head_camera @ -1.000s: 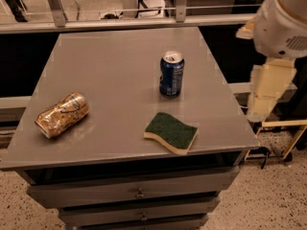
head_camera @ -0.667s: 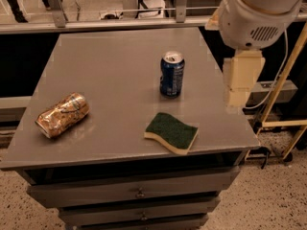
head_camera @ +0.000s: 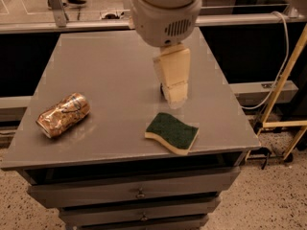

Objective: Place orange can upright

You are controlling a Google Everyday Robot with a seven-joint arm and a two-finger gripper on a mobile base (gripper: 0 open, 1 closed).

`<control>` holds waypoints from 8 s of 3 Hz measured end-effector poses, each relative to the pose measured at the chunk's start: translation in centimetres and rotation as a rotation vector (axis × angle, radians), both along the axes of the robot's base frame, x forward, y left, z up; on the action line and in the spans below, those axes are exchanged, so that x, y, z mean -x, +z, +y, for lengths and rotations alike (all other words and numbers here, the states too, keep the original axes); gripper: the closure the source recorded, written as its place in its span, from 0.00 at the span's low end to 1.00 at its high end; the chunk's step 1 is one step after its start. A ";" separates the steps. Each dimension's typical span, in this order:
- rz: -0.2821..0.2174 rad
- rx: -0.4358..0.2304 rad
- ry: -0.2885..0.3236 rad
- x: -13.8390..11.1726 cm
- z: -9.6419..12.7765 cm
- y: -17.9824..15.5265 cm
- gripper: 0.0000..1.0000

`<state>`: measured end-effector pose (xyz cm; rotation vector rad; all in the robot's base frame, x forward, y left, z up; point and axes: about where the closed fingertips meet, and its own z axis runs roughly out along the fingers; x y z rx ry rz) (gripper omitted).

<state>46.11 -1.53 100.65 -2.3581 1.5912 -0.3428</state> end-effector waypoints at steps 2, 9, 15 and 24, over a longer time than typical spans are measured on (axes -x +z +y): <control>0.091 -0.007 0.244 1.5 11.3 -3.8 0.00; 0.238 -0.015 0.465 -6.2 19.7 -12.0 0.00; 0.339 -0.009 0.384 -4.5 26.8 -16.2 0.00; 0.273 0.112 0.404 -1.9 24.5 -17.6 0.42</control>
Offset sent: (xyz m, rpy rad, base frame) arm -0.0247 0.1622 -0.0798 0.0120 0.2329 0.3646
